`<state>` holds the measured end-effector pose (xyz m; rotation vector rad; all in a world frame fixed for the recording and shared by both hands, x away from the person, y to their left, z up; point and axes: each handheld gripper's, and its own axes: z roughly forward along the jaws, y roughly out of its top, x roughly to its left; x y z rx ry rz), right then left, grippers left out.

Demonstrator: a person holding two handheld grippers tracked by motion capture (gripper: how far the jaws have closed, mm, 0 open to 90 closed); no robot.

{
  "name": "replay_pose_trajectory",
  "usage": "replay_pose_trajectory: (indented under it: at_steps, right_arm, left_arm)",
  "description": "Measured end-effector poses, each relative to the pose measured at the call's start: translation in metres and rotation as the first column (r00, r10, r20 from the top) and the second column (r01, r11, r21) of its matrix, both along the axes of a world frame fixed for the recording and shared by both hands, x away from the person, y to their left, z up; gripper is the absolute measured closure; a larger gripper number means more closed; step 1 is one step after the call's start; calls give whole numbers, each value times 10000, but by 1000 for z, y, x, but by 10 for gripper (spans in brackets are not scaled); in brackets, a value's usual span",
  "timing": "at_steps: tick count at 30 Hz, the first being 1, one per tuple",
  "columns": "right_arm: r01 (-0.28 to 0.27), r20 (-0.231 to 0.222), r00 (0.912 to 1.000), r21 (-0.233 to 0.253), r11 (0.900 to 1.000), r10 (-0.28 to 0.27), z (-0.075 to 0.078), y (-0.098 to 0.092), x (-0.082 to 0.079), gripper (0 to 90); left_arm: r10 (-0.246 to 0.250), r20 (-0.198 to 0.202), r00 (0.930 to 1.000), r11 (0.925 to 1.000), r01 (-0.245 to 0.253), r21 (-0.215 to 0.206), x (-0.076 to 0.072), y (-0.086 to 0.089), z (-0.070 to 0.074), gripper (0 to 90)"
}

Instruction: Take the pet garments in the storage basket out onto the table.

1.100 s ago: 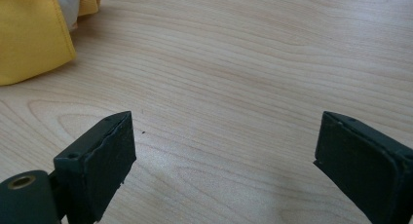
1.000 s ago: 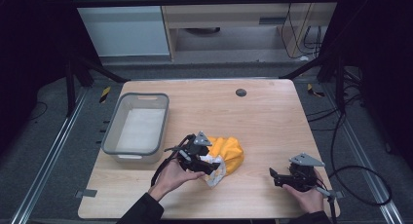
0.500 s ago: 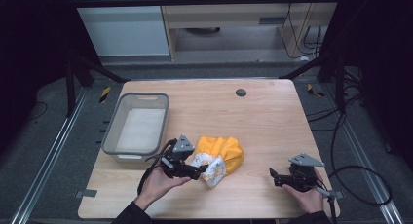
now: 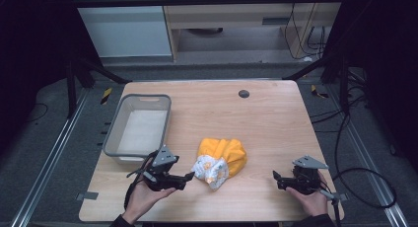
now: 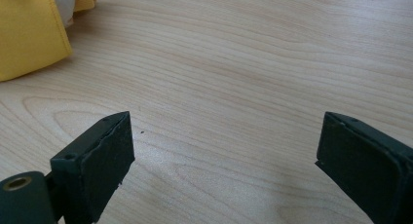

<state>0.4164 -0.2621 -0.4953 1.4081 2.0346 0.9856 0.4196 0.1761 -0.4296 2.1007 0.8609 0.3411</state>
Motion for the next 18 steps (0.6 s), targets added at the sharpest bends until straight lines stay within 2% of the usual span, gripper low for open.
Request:
replay_pose_trajectory:
  at_steps: [2, 5, 8, 9, 14, 18]
  right_arm:
    - [-62, 91, 9999, -139, 9999, 63, -1, -1, 1, 64]
    - [5, -1, 10000, -21, 10000, -5, 0, 0, 0, 62]
    - [1, 60, 10000, -83, 10000, -1, -1, 0, 0, 60]
    - [11, 7, 10000, -29, 10000, -11, 0, 0, -1, 59]
    - [-33, 77, 10000, -109, 9999, 34, -1, 0, 0, 55]
    - [-30, 98, 9999, -103, 9999, 31, -1, 0, 0, 54]
  left_arm:
    - [247, -22, 9997, 9996, -247, -127, -5, 11, -5, 206]
    - [406, -105, 9991, 9991, -408, -148, -8, 18, -10, 203]
    - [646, -64, 9979, 9979, -647, -28, -12, 29, -16, 201]
    - [887, -27, 9961, 9961, -887, 32, -15, 36, -21, 194]
    - [1224, -23, 9925, 9924, -1224, 111, -18, 53, -30, 183]
    - [1287, 34, 9917, 9915, -1287, 195, -18, 59, -34, 178]
